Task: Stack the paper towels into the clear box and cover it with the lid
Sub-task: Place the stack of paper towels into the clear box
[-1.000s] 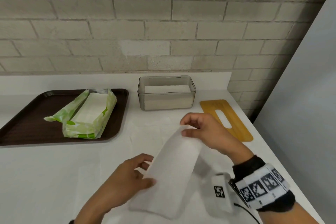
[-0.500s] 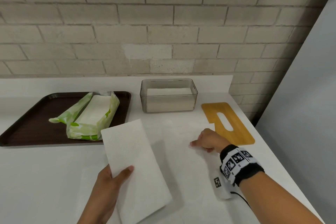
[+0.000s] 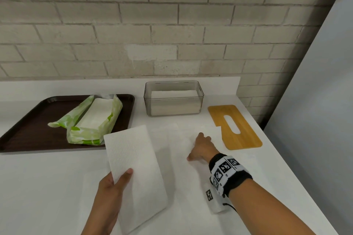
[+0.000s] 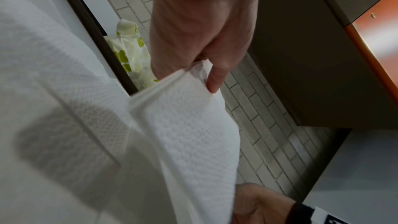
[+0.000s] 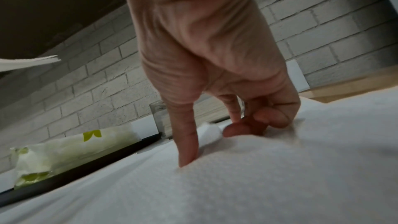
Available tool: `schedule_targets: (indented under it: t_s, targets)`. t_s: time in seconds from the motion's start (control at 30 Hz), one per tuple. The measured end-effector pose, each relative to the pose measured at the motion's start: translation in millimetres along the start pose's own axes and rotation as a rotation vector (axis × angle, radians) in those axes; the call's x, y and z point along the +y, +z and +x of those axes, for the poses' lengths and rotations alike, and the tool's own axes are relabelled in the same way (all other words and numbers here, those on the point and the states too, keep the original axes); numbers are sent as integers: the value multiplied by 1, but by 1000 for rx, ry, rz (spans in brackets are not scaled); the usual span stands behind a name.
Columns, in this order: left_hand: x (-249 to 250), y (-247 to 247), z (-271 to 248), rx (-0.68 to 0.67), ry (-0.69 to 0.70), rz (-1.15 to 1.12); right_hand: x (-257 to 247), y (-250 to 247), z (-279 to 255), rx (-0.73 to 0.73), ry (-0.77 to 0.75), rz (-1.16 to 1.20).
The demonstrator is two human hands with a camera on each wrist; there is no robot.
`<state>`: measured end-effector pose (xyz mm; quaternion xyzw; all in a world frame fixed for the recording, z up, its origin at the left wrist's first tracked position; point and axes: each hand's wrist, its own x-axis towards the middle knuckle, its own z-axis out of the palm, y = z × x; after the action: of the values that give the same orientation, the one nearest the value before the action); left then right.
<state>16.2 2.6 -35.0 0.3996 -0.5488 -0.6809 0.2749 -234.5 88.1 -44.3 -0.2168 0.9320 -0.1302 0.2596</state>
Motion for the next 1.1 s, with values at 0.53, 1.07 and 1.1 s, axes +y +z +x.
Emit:
schedule_targets:
  t_s: [0.53,1.07,1.1]
  targets:
    - [16,9,-11,-74,-85,-270,-10,-83,-84,-111,-562,1347]
    - [21,29,-14,-59,-149,-278,-51,2,-87,73,-578,756]
    - [19,24,-12,-36,-155,-292,-50,-6,-80,69,-518,858]
